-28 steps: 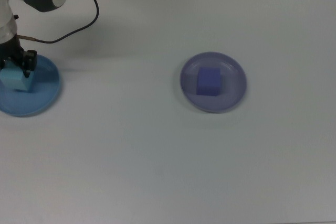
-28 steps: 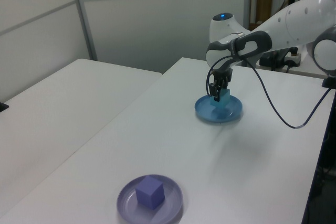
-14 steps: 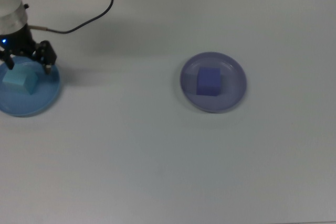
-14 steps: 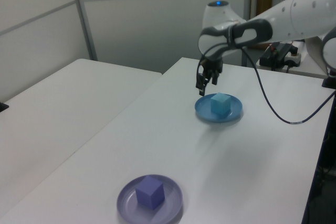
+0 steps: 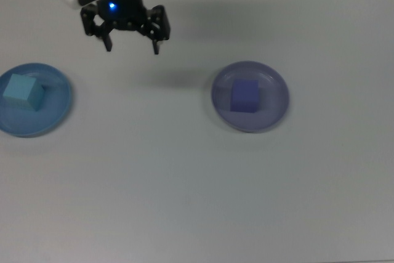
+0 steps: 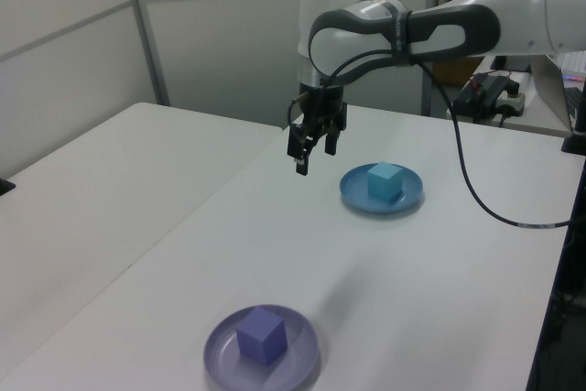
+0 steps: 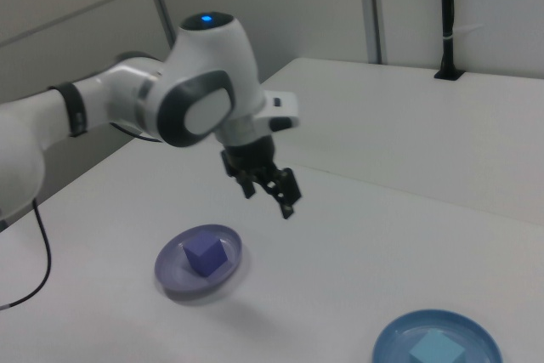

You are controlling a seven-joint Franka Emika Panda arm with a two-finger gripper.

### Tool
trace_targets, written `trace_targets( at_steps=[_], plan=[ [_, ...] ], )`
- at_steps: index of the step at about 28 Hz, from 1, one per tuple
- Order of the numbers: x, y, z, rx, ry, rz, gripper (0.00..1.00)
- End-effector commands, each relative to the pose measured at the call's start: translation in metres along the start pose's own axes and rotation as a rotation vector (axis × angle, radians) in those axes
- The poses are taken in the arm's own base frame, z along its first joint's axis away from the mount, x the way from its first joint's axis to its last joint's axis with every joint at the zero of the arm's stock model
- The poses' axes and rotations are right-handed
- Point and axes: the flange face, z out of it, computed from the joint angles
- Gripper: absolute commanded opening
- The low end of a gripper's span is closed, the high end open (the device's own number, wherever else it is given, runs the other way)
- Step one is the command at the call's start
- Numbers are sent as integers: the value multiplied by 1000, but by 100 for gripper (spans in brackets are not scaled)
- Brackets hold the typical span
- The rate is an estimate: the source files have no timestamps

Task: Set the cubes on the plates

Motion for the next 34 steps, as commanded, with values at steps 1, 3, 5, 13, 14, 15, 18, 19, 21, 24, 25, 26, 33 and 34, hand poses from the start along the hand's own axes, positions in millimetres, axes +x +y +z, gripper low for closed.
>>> trace_targets(
  at_steps=[1, 3, 5, 13, 14, 15, 18, 19, 21, 24, 25, 26, 33, 34],
  plan=[
    [-19, -22, -23, -32, -16, 27, 100],
    [-22, -32, -24, -52, -14, 23, 100],
    [-22, -39, -23, -71, -11, 20, 100],
    [-26, -69, -19, -119, -9, -10, 100],
    [-26, -69, -18, -119, -10, -12, 100],
    [-26, -70, -19, -118, -7, -13, 100],
    [-23, -68, -17, -115, -7, -21, 100],
    [-23, -68, -17, -114, -8, -28, 100],
    [-23, -66, -20, -112, -6, -39, 100],
    [-23, -65, -21, -108, -6, -46, 100],
    [-23, -64, -20, -108, -7, -47, 100],
    [-23, -64, -20, -108, -7, -47, 100],
    [-20, -62, -19, -105, -8, -42, 100],
    [-19, -60, -20, -104, -5, -41, 100]
  ],
)
